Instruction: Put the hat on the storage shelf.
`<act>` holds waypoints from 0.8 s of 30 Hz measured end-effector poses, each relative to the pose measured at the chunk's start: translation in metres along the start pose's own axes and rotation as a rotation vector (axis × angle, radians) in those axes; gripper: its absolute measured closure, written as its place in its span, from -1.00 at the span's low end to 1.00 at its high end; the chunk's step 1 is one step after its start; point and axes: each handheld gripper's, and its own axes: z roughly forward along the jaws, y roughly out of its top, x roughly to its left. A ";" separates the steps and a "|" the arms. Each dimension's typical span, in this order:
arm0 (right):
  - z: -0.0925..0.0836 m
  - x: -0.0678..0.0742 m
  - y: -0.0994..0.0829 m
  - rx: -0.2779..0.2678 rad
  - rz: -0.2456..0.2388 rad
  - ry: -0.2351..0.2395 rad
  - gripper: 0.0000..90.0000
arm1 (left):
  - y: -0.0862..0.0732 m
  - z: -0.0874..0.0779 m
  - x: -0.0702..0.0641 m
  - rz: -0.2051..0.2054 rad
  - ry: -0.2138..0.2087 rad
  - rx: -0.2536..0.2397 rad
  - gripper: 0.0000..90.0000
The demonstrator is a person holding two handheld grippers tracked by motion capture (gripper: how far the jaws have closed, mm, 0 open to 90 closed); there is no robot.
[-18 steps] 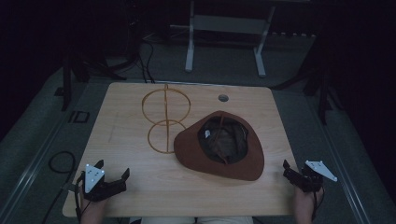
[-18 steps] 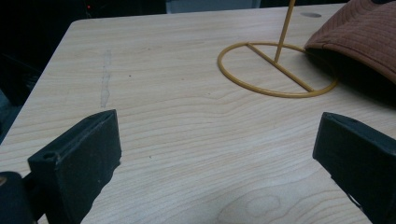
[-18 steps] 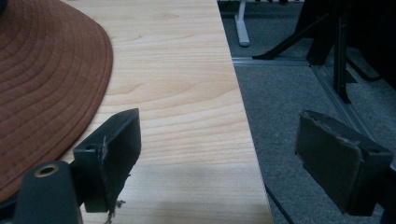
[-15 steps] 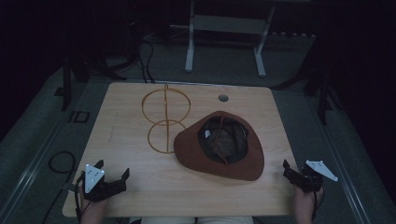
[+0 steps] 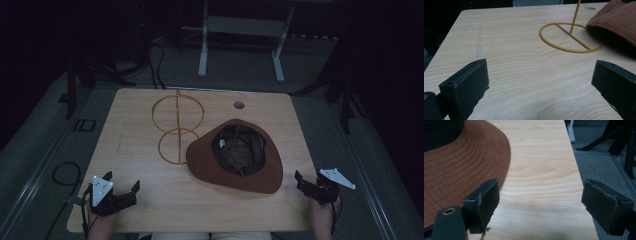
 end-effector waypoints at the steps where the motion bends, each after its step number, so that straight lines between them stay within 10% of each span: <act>1: 0.000 0.000 0.000 0.000 0.000 0.000 -0.67 | 0.000 0.000 0.000 0.000 -0.001 -0.001 -0.96; 13: -0.004 0.011 0.006 -0.023 -0.033 -0.002 -0.67 | 0.000 0.001 -0.001 0.008 0.012 0.014 -0.96; 24: 0.003 0.048 0.047 -0.001 -0.130 0.118 -0.68 | 0.000 0.001 0.000 -0.001 0.008 0.015 -0.96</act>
